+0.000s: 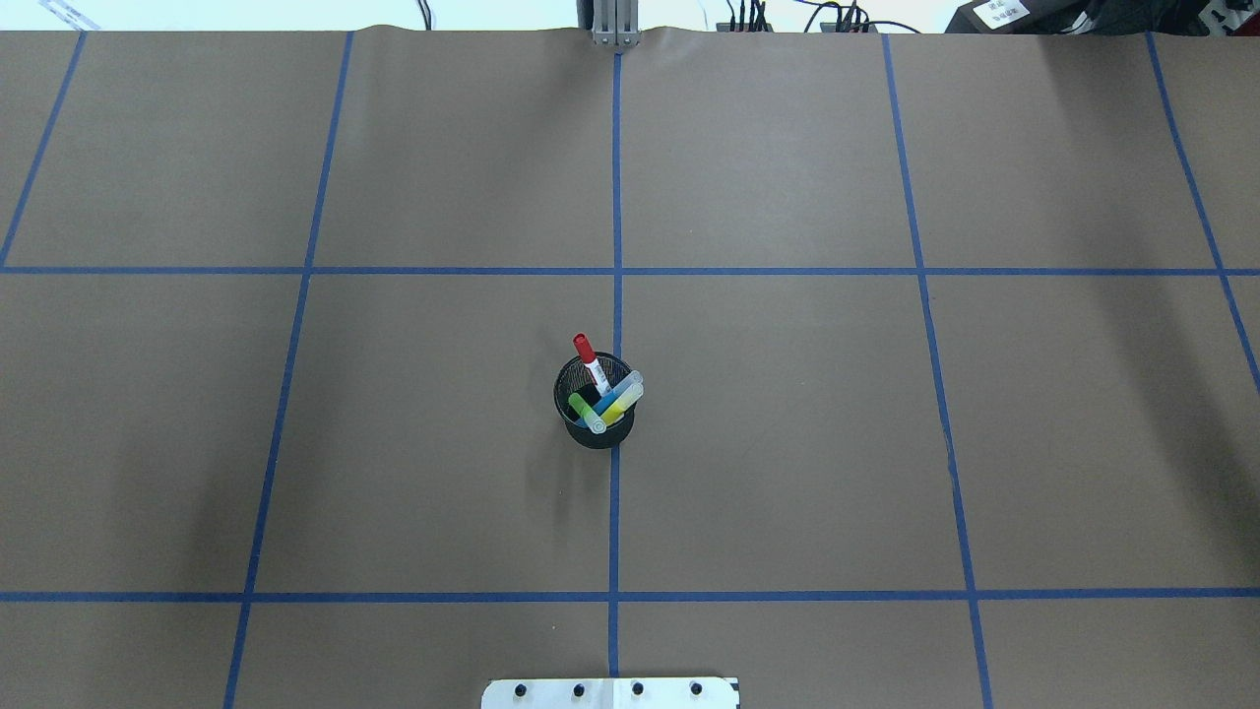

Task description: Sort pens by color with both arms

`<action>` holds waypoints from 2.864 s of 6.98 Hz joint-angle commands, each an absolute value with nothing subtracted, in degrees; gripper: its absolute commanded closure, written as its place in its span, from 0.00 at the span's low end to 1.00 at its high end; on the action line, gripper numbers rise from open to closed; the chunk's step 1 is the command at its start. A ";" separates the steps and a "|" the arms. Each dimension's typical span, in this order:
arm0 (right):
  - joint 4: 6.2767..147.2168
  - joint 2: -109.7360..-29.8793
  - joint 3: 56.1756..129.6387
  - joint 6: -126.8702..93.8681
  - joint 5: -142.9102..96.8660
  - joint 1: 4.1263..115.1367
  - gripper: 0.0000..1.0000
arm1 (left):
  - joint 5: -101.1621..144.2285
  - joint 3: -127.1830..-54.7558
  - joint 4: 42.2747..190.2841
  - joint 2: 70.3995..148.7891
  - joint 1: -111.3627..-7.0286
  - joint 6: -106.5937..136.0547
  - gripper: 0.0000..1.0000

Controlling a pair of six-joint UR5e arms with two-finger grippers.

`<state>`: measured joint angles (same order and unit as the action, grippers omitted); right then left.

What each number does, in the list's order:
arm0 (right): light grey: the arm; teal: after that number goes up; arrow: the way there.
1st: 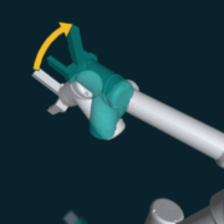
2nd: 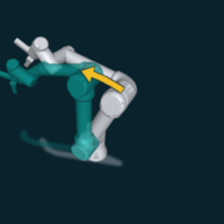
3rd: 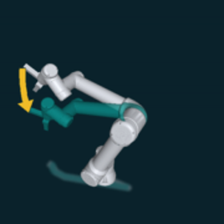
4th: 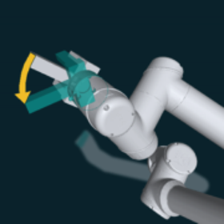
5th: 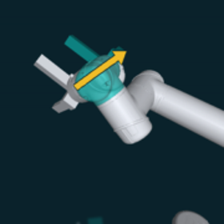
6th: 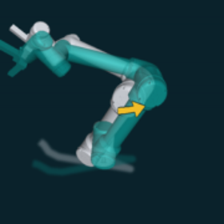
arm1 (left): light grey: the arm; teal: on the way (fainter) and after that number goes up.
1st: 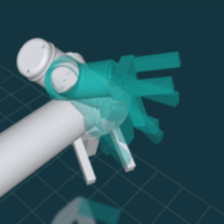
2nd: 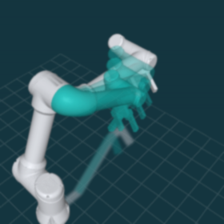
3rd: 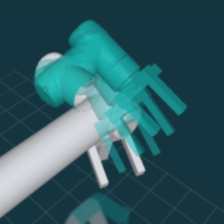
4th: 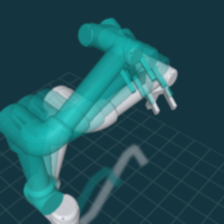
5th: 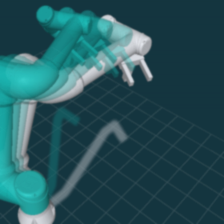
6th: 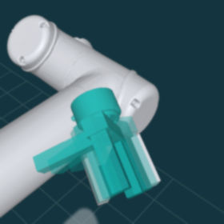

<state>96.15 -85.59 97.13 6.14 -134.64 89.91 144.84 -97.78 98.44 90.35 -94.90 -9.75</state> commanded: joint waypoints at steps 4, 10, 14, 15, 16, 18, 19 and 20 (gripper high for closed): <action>96.24 -85.08 97.21 5.89 -135.62 89.91 0.00 | 144.76 -97.91 98.44 90.44 -94.92 -9.76 0.00; 96.50 -67.71 93.61 -14.73 -138.42 76.93 0.00 | 144.76 -97.38 98.44 90.35 -94.83 -9.76 0.00; 96.24 -56.98 89.91 -28.79 -144.83 69.54 0.01 | 144.84 -96.94 98.44 90.35 -94.75 -9.76 0.00; 96.15 -55.39 89.74 -30.57 -145.97 67.17 0.01 | 144.76 -96.94 98.44 90.35 -94.75 -9.76 0.00; 93.37 -54.15 88.78 -32.67 -146.94 65.15 0.01 | 144.76 -97.03 98.44 90.26 -94.75 -9.76 0.00; 75.85 -53.26 83.09 -49.05 -146.61 60.05 0.01 | 144.76 -97.03 98.44 90.26 -94.83 -9.76 0.00; 72.80 -52.74 82.62 -54.18 -145.64 57.85 0.01 | 144.76 -97.03 98.44 90.18 -94.83 -9.76 0.00; 72.60 -51.95 83.40 -58.58 -145.37 55.57 0.01 | 144.76 -97.03 98.44 90.18 -94.83 -9.76 0.00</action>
